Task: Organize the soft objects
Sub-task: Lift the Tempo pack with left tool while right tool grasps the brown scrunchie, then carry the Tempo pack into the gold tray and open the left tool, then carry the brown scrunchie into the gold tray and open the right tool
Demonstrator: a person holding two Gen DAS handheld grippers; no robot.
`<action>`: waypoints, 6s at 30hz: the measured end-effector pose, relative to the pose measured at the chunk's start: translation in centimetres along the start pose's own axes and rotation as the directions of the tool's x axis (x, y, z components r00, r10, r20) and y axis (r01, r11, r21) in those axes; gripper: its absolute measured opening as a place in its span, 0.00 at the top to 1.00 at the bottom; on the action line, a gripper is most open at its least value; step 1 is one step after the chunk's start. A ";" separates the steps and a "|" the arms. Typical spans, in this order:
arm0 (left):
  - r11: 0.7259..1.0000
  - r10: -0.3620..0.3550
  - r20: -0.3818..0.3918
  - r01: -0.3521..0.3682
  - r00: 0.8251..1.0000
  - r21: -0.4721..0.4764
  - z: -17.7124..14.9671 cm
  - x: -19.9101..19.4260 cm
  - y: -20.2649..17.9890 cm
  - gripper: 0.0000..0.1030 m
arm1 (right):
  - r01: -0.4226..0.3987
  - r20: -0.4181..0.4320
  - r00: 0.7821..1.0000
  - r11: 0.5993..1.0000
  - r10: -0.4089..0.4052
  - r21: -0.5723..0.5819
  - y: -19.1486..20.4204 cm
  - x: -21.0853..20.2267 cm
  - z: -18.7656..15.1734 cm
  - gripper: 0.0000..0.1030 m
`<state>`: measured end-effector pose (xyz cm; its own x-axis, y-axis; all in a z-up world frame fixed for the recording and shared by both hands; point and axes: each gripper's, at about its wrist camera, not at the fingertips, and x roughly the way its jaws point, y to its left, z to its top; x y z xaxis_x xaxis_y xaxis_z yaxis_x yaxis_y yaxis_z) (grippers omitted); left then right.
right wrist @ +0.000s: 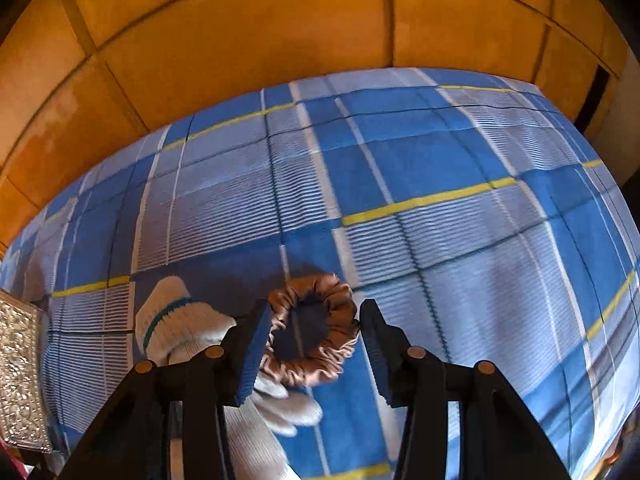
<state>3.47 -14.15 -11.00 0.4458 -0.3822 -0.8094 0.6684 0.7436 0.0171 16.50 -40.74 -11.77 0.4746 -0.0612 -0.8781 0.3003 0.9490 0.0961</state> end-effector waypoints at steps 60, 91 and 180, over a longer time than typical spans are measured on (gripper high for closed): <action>0.599 0.465 -0.149 -0.434 0.873 -0.673 1.3 -15.9 37.5 0.49 | 0.048 0.104 0.993 0.998 -0.052 0.037 -5.0 -4.8 -10.1 0.88; 0.440 0.345 -0.219 -0.363 0.913 -0.821 -21.3 -15.6 27.8 0.26 | 0.210 0.085 0.974 0.978 -0.209 -0.008 -2.6 -4.3 -9.9 0.88; 0.383 0.625 -0.148 -0.467 0.766 -0.797 -23.0 -23.9 25.8 0.24 | -0.505 -0.192 0.830 0.558 0.524 -0.658 46.2 -12.5 -19.4 0.62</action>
<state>-3.61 26.79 -4.65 0.6713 0.2537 -0.6964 -0.4267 0.9006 -0.0833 8.41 9.90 -5.43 0.3923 0.5063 -0.7679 -0.6168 0.7642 0.1887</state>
